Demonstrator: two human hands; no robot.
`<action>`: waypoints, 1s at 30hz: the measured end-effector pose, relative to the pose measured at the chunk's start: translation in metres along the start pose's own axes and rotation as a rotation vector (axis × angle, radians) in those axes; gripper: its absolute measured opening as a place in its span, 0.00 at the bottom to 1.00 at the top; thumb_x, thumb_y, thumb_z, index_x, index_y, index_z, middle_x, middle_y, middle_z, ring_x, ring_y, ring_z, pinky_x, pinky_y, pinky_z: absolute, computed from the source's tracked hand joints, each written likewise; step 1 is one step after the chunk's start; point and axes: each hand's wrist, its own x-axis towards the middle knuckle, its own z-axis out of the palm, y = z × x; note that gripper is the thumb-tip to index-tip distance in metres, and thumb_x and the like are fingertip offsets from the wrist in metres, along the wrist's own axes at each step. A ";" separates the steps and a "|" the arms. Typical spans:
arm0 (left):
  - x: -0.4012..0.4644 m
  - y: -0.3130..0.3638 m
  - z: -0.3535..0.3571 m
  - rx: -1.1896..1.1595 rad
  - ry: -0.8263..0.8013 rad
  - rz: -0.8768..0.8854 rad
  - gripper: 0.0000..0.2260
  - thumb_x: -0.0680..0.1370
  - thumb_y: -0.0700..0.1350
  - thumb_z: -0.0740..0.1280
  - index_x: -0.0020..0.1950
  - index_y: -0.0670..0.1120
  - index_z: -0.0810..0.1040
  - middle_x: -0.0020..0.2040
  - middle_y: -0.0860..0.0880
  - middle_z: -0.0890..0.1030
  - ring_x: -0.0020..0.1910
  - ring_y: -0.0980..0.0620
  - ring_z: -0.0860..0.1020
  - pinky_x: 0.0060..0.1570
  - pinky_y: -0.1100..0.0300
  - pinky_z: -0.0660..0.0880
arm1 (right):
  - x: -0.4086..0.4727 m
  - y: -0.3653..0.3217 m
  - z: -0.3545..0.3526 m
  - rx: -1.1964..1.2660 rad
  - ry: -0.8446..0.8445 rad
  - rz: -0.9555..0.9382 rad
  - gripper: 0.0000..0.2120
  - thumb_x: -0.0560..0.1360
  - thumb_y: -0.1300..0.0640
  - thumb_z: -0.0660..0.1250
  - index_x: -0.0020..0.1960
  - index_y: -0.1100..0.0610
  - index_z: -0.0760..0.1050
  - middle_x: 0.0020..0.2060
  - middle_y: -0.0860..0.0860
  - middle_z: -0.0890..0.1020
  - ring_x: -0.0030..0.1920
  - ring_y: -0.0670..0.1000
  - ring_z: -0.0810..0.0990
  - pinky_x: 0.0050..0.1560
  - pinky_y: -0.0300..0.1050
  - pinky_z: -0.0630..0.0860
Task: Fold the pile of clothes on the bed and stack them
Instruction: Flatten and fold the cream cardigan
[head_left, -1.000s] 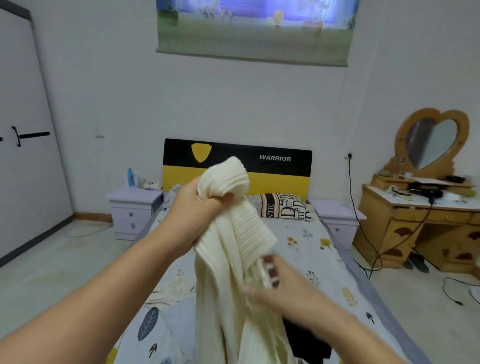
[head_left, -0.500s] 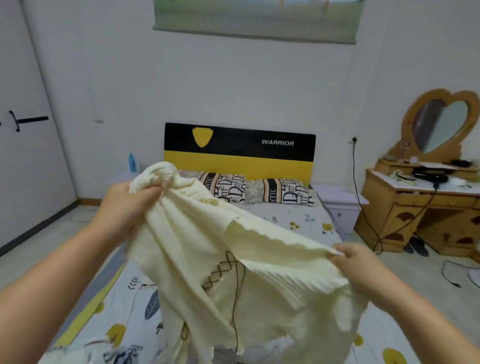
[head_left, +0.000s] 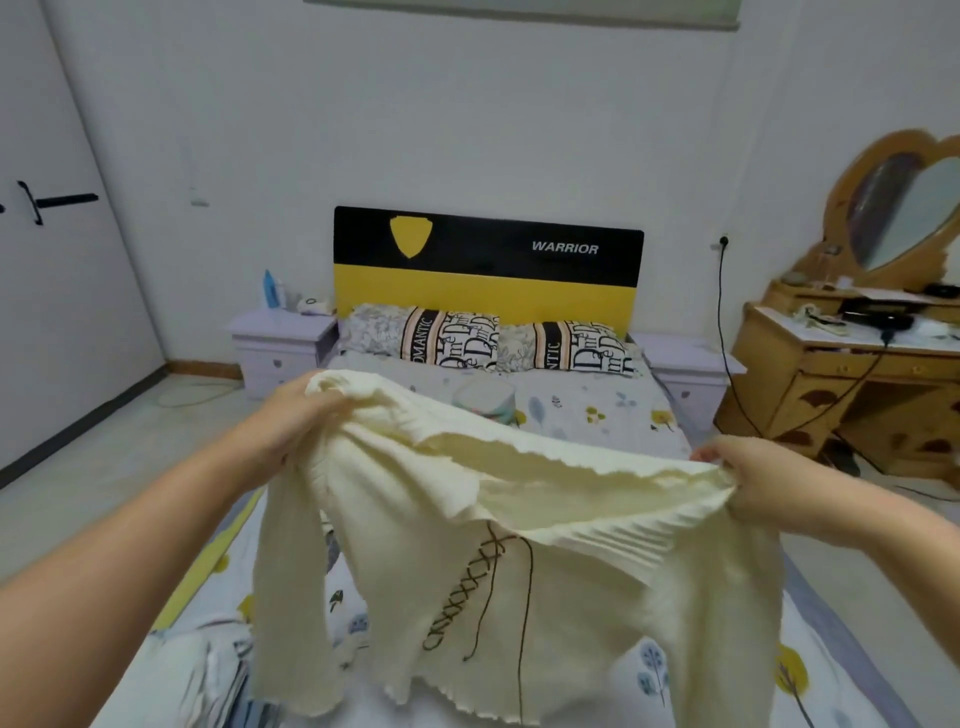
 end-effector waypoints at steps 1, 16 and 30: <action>-0.002 -0.002 0.001 0.051 -0.059 -0.005 0.07 0.75 0.42 0.68 0.52 0.46 0.79 0.47 0.48 0.84 0.44 0.48 0.81 0.43 0.56 0.76 | 0.001 0.004 0.007 0.020 0.125 -0.008 0.08 0.72 0.68 0.64 0.48 0.58 0.77 0.42 0.52 0.79 0.42 0.53 0.79 0.39 0.45 0.74; -0.050 -0.018 0.011 0.511 -0.044 0.256 0.04 0.71 0.40 0.72 0.39 0.40 0.82 0.35 0.44 0.82 0.31 0.54 0.77 0.31 0.65 0.70 | -0.051 0.016 0.037 0.506 0.822 0.000 0.17 0.74 0.66 0.60 0.37 0.45 0.76 0.32 0.38 0.77 0.35 0.37 0.75 0.31 0.36 0.68; -0.037 0.004 -0.003 0.133 -0.121 0.303 0.11 0.77 0.52 0.63 0.41 0.55 0.84 0.35 0.55 0.84 0.30 0.61 0.81 0.27 0.71 0.74 | -0.034 0.028 -0.005 0.299 0.810 -0.036 0.10 0.70 0.47 0.65 0.39 0.52 0.79 0.29 0.50 0.79 0.29 0.44 0.73 0.27 0.40 0.68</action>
